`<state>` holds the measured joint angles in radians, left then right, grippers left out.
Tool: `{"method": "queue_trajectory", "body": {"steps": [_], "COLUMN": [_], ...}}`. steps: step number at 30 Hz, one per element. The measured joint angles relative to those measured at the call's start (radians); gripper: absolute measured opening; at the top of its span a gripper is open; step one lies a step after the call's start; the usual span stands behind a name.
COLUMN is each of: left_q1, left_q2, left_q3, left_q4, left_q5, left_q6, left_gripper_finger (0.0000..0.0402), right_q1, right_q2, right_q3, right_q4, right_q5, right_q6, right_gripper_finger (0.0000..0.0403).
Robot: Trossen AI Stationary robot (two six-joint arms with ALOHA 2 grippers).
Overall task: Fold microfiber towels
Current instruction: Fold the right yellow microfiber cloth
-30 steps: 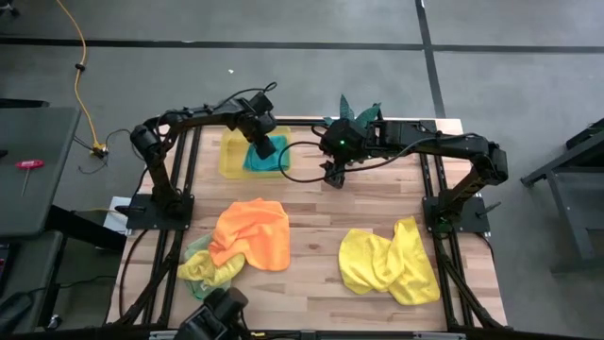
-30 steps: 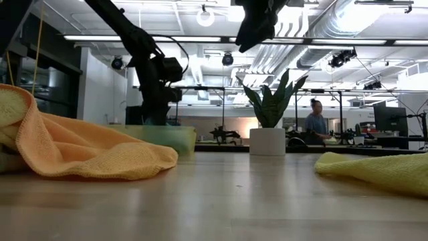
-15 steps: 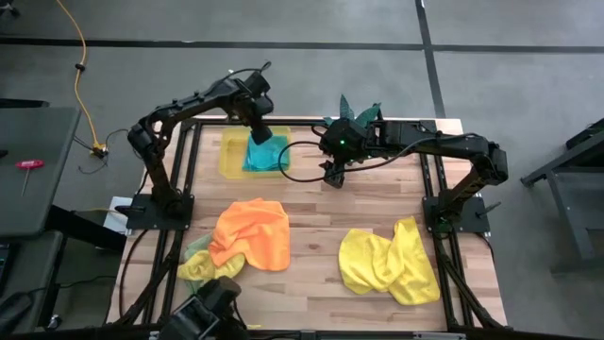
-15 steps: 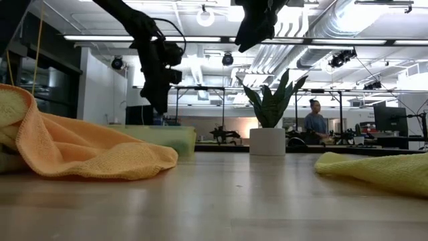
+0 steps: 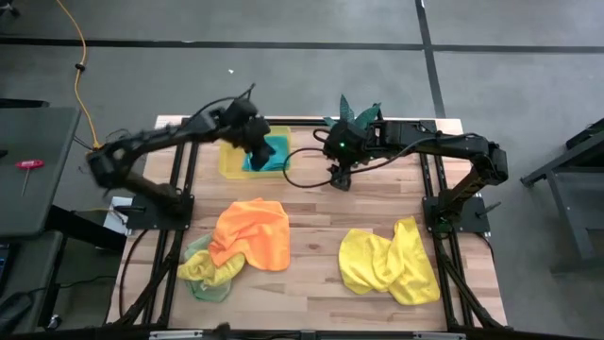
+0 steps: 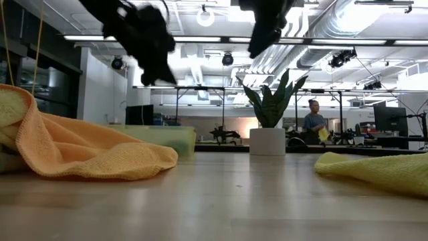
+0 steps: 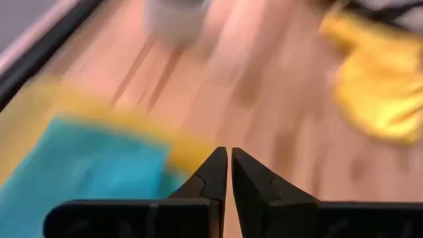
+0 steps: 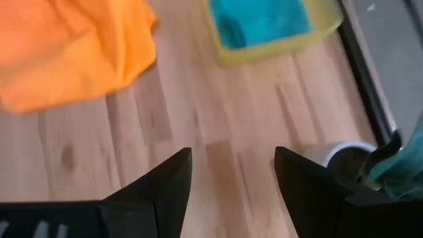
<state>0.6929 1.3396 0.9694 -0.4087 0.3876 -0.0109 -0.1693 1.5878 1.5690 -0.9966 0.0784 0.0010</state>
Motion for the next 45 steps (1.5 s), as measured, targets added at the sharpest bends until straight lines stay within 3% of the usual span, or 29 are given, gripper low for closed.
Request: {"method": "queue_trajectory", "body": {"steps": [5, 12, 15, 19, 25, 31, 40, 45], "left_q1": [-0.171, -0.411, -0.472, -0.504, -0.507, -0.506, -0.503, -0.503], "left_q2": [-0.231, -0.421, -0.44, -0.442, -0.441, -0.441, -0.44, -0.44], "left_q3": [-0.148, -0.286, -0.302, -0.302, -0.302, -0.302, -0.302, -0.302], "left_q4": [0.344, 0.702, 0.754, 0.764, 0.764, 0.764, 0.764, 0.759], "left_q5": [-0.038, -0.269, -0.318, -0.329, -0.329, -0.329, -0.329, -0.329], "left_q6": [-0.179, -0.283, -0.293, -0.279, -0.275, -0.275, -0.274, -0.274], "left_gripper_finger": [0.0003, 0.0001, 0.0, 0.0, 0.0, 0.0, 0.0001, 0.0], "right_q1": [0.0, 0.023, 0.054, 0.072, 0.037, -0.007, -0.009, -0.009], "right_q2": [-0.109, -0.426, -0.53, -0.605, -0.55, -0.441, -0.348, -0.297], "right_q3": [-0.136, -0.523, -0.63, -0.675, -0.573, -0.617, -0.785, -0.798], "right_q4": [0.069, 0.369, 0.456, 0.433, 0.039, -0.32, -0.346, -0.295], "right_q5": [-0.054, -0.079, -0.073, -0.043, -0.03, -0.226, -0.263, -0.269], "right_q6": [0.009, 0.273, 0.358, 0.432, 0.605, 0.673, 0.655, 0.654], "right_gripper_finger": [0.0209, 0.0209, 0.0209, 0.0209, 0.0209, 0.0209, 0.0208, 0.0208]}}
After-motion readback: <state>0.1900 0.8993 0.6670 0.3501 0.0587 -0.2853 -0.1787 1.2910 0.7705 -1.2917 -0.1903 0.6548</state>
